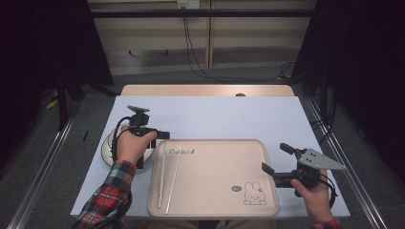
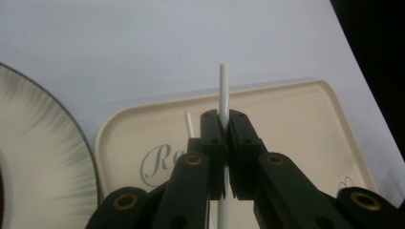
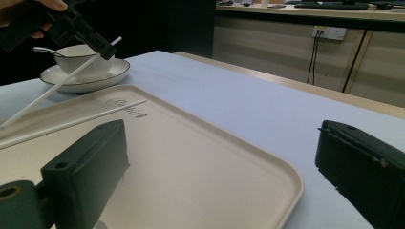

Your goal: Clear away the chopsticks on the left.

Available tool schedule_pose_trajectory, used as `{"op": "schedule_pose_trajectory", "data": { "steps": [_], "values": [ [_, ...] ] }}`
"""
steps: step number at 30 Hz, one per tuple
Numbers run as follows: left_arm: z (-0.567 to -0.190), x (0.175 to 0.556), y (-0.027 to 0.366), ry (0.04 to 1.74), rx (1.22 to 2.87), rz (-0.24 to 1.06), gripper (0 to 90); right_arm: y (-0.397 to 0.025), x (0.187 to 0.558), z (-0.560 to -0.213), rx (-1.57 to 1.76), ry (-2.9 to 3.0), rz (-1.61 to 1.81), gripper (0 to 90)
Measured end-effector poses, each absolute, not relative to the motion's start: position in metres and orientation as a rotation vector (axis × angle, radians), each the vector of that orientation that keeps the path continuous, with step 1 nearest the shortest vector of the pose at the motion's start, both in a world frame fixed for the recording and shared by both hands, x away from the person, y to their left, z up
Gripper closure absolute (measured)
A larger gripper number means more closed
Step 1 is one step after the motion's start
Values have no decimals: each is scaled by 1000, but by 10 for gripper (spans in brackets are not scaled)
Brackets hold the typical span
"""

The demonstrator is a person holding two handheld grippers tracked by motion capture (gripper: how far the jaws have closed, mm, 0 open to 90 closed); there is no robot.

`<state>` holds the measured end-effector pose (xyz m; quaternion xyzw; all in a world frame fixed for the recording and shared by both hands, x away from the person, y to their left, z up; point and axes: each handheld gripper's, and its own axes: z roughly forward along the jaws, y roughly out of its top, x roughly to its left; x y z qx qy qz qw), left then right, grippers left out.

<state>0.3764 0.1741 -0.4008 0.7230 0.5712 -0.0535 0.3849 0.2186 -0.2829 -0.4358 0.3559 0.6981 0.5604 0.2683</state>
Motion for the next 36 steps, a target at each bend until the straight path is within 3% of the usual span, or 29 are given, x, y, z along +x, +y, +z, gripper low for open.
{"op": "schedule_pose_trajectory", "data": {
  "steps": [16, 20, 30, 36],
  "values": [
    [-416, 371, 171, 1531, 1828, -153, 837, -282, 218, -436, 959, 1887, 1508, 31],
    [-419, 371, 169, 1546, 1839, -144, 866, -282, 219, -436, 956, 1891, 1505, 32],
    [-418, 368, 168, 1452, 1895, -73, 767, -282, 218, -436, 964, 1891, 1503, 32],
    [-410, 365, 169, 1373, 1964, -13, 662, -282, 218, -436, 962, 1890, 1505, 32]
  ]
}}
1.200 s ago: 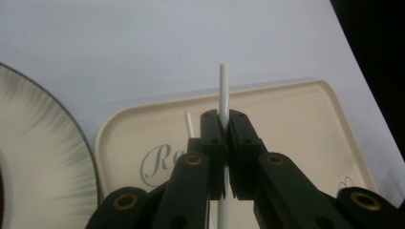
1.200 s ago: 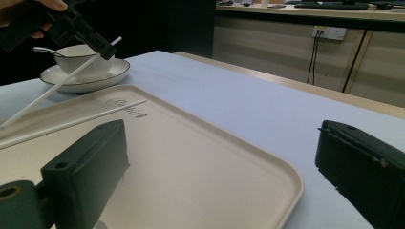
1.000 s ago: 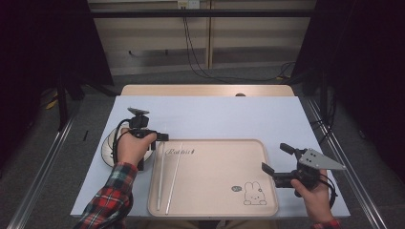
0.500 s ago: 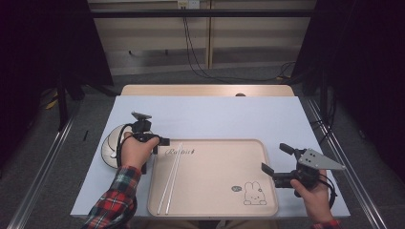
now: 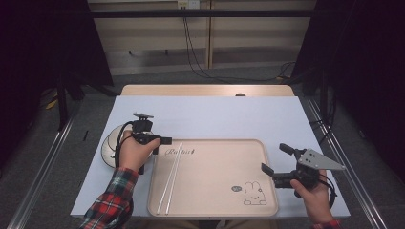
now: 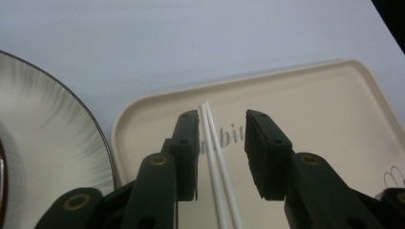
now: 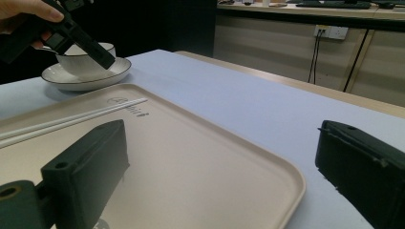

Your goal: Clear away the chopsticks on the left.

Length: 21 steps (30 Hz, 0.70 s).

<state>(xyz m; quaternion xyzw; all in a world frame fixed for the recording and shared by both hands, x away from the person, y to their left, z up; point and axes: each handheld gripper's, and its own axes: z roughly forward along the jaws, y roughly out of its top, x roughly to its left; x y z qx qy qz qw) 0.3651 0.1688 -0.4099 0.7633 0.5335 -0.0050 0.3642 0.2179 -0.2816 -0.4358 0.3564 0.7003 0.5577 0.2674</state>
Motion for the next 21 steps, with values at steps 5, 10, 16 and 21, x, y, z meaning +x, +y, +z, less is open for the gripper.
{"op": "schedule_pose_trajectory", "data": {
  "steps": [5, 10, 16, 21],
  "values": [
    [-407, 362, 169, 1312, 1979, 18, 572, -281, 218, -436, 967, 1893, 1505, 32],
    [-404, 361, 171, 1262, 2013, 50, 450, -281, 218, -436, 967, 1892, 1504, 31],
    [-400, 361, 176, 1264, 2019, 46, 295, -281, 218, -436, 962, 1893, 1503, 32],
    [-396, 359, 182, 1226, 2015, 30, 219, -281, 219, -436, 962, 1892, 1508, 32]
  ]
}}
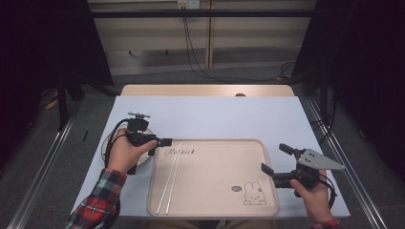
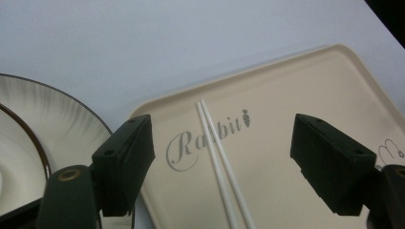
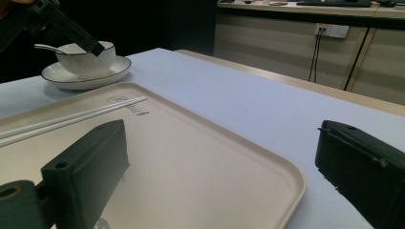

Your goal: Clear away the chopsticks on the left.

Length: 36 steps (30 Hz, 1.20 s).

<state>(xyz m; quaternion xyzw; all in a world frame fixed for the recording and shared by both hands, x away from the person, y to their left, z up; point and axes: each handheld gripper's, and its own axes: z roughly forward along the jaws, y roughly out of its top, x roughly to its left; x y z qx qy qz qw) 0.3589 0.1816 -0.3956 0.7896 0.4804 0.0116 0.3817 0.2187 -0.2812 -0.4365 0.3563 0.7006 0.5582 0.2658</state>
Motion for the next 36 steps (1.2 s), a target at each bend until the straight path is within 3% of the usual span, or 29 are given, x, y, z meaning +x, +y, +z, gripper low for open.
{"op": "schedule_pose_trajectory", "data": {
  "steps": [13, 36],
  "values": [
    [-384, 353, 196, 1160, 2040, 45, 128, -281, 219, -437, 964, 1901, 1502, 35],
    [-378, 343, 222, 1150, 2041, 11, 125, -281, 223, -437, 976, 1885, 1506, 36]
  ]
}}
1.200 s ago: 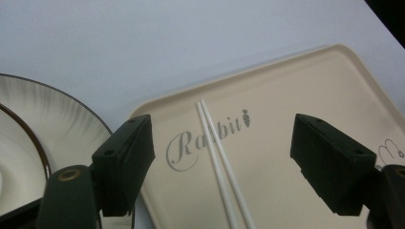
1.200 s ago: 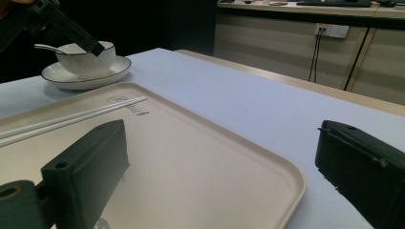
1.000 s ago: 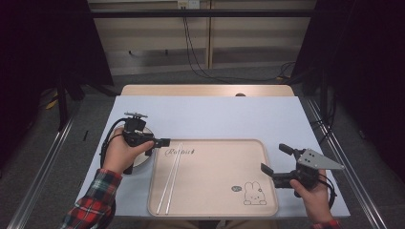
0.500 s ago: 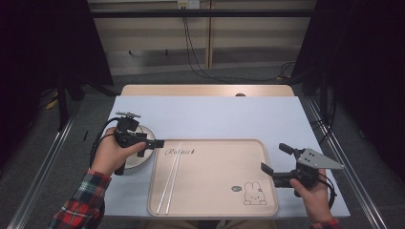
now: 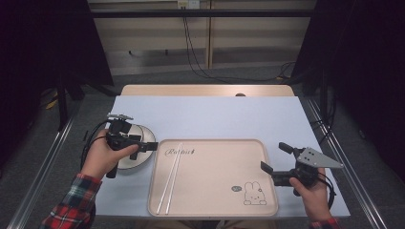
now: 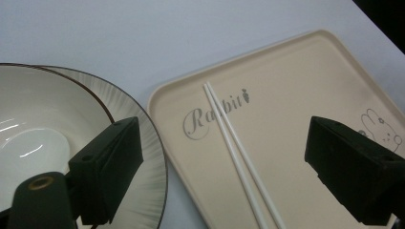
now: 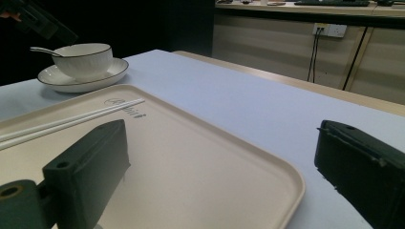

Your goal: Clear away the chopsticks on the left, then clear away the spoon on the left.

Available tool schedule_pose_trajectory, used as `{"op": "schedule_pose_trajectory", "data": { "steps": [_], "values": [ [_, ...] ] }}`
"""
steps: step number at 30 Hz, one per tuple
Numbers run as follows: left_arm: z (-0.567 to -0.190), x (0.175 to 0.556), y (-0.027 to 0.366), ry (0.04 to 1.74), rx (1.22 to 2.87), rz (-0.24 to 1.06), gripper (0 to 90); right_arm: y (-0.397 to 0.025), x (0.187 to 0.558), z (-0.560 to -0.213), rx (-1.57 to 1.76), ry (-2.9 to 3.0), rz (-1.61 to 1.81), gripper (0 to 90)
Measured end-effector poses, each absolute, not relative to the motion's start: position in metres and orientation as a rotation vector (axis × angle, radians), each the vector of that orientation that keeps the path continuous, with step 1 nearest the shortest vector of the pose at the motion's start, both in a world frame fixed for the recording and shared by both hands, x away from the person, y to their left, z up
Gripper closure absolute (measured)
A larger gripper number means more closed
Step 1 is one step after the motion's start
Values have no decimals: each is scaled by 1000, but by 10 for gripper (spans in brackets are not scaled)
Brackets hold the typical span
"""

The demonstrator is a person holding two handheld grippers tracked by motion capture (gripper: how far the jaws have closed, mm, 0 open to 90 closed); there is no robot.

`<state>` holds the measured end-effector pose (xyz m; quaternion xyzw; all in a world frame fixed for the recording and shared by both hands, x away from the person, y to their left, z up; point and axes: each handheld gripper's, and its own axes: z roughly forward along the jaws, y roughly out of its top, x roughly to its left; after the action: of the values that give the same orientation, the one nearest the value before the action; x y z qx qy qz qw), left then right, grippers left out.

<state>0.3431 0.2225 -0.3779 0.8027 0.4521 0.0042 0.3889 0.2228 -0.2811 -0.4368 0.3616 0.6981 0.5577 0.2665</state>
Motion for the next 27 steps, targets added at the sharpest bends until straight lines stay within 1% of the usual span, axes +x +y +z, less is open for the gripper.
{"op": "schedule_pose_trajectory", "data": {
  "steps": [7, 21, 24, 27],
  "values": [
    [-378, 339, 230, 1168, 2049, -14, 126, -280, 223, -437, 973, 1892, 1508, 38],
    [-382, 332, 247, 1197, 2037, -21, 131, -280, 225, -438, 972, 1890, 1517, 38],
    [-382, 330, 251, 1204, 2031, -27, 142, -280, 225, -438, 979, 1890, 1518, 38],
    [-381, 329, 256, 1197, 2040, -31, 185, -279, 225, -438, 983, 1887, 1523, 38]
  ]
}}
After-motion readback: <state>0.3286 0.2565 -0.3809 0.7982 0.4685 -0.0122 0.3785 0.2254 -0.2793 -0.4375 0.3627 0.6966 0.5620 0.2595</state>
